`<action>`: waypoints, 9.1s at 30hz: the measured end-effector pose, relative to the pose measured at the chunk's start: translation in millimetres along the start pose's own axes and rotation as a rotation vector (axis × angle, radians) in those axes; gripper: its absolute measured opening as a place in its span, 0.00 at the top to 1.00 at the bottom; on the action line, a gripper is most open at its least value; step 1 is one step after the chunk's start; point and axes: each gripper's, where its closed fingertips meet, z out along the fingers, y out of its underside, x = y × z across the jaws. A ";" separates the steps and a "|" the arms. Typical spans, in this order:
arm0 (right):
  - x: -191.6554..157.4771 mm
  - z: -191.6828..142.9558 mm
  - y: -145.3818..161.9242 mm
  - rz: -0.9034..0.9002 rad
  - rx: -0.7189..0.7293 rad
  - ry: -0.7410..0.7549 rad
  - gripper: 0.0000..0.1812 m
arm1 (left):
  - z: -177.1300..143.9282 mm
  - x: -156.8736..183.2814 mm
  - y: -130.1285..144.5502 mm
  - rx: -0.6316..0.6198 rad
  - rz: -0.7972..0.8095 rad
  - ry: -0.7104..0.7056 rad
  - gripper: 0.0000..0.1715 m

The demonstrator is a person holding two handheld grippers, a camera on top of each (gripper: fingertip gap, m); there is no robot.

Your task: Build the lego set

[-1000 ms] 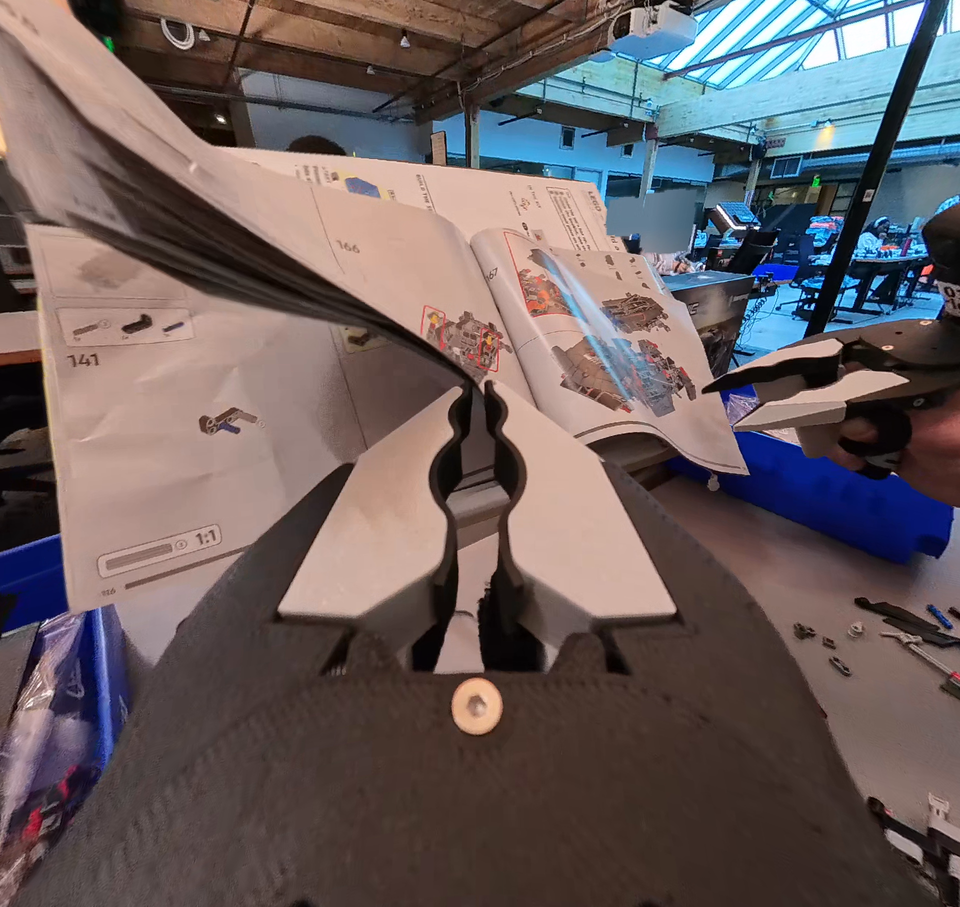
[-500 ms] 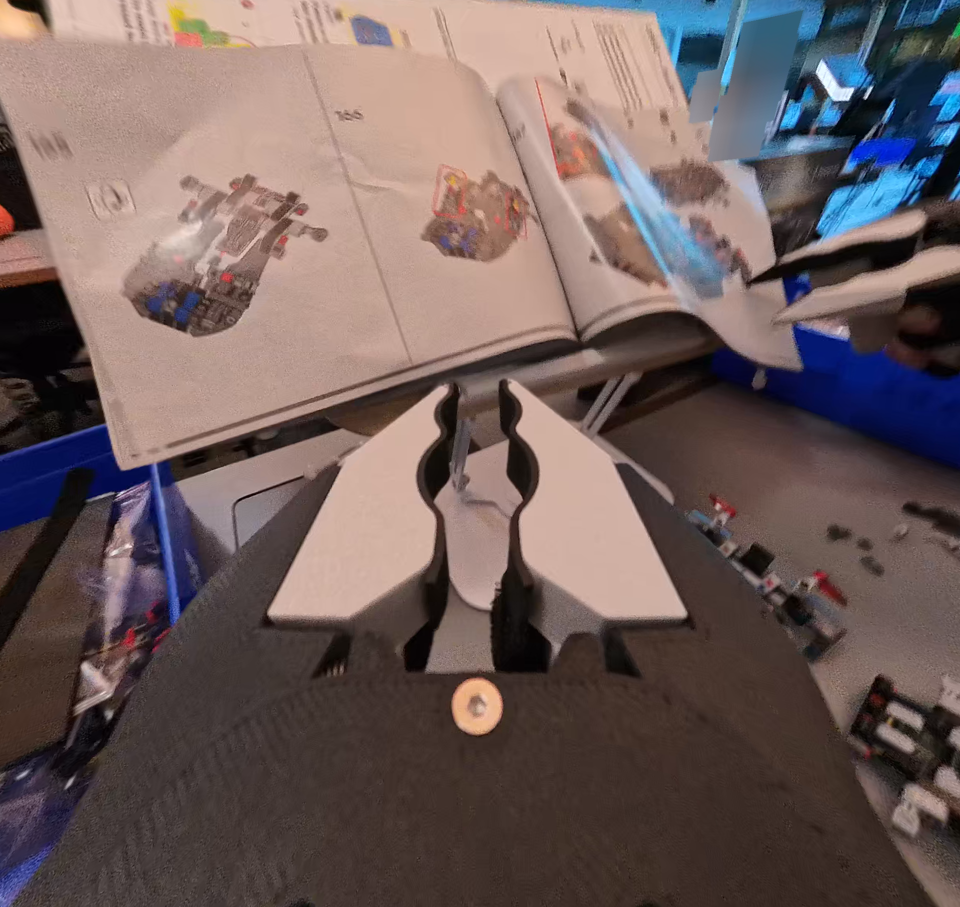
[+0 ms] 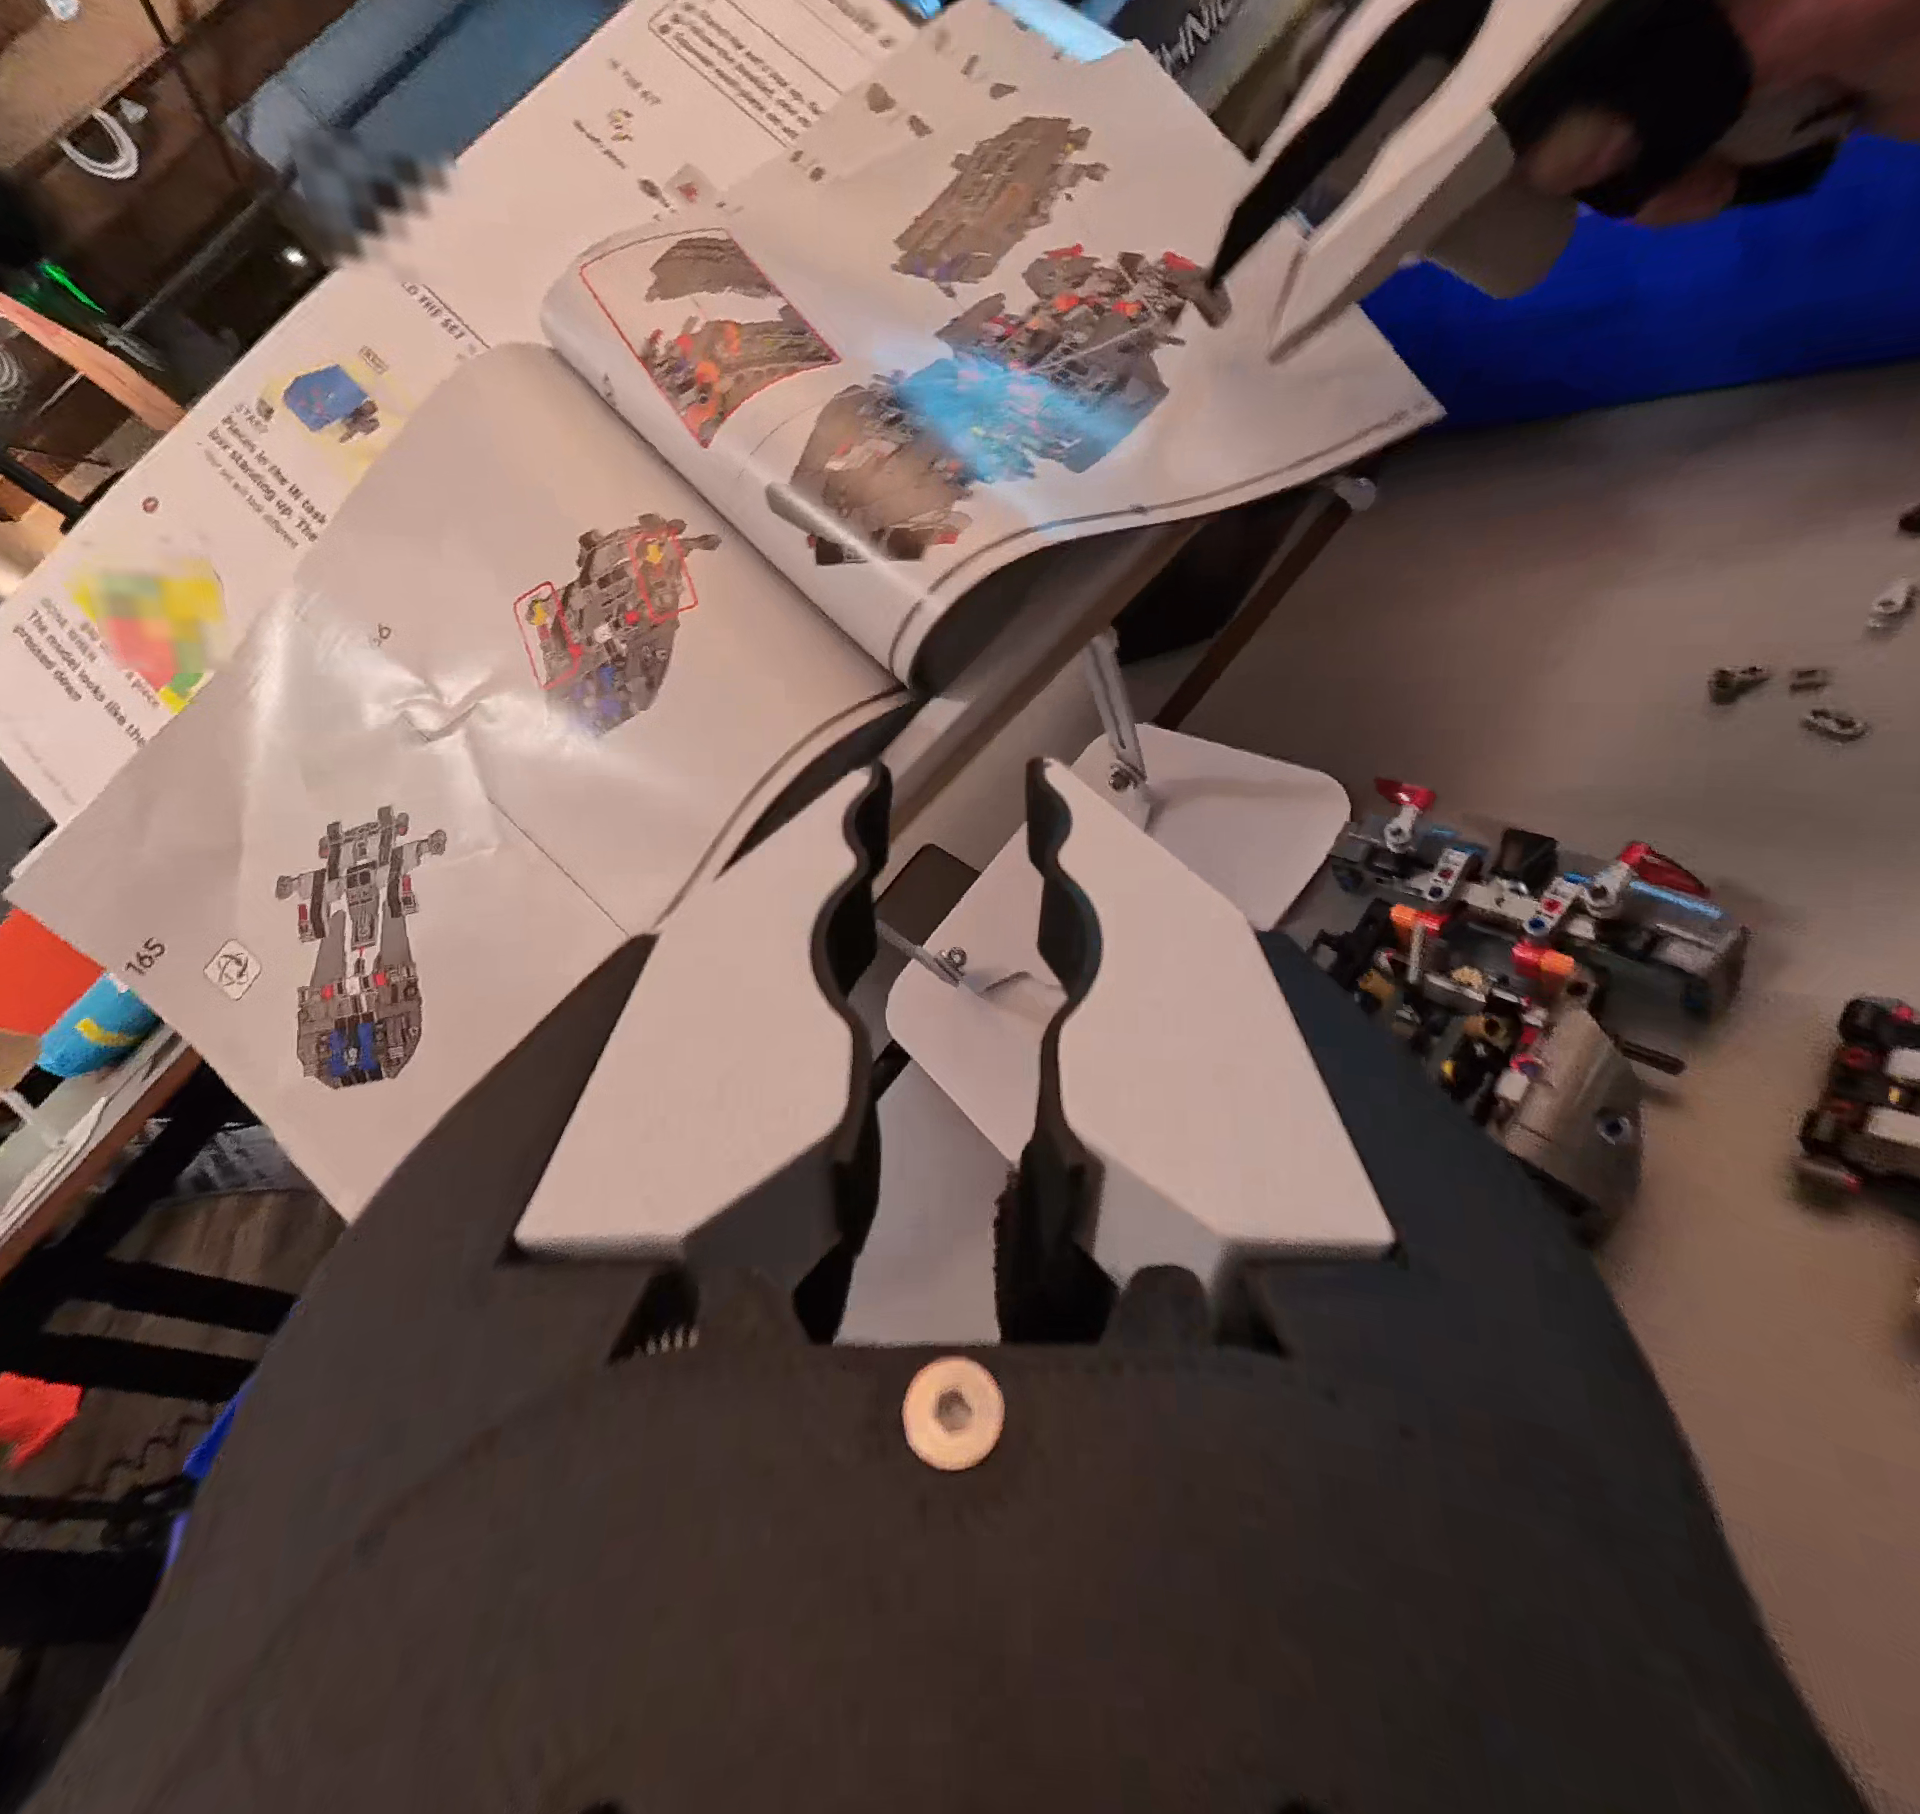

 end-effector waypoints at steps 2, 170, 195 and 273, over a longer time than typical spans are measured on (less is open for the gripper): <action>-2.3 -1.9 -8.0 -0.001 0.015 -0.008 0.72 | -6.6 15.4 5.1 -0.045 0.045 0.033 0.85; -309.4 -64.4 166.5 -0.032 -0.414 -0.328 0.88 | -102.3 254.1 94.9 -0.137 0.179 0.528 0.97; -300.4 -58.3 168.8 -0.040 -0.452 -0.235 0.88 | -93.1 256.3 79.8 -0.002 0.209 0.631 0.99; -235.0 -53.4 175.6 0.380 -0.399 -0.279 0.93 | -38.4 232.2 96.8 -0.271 -0.406 0.701 0.93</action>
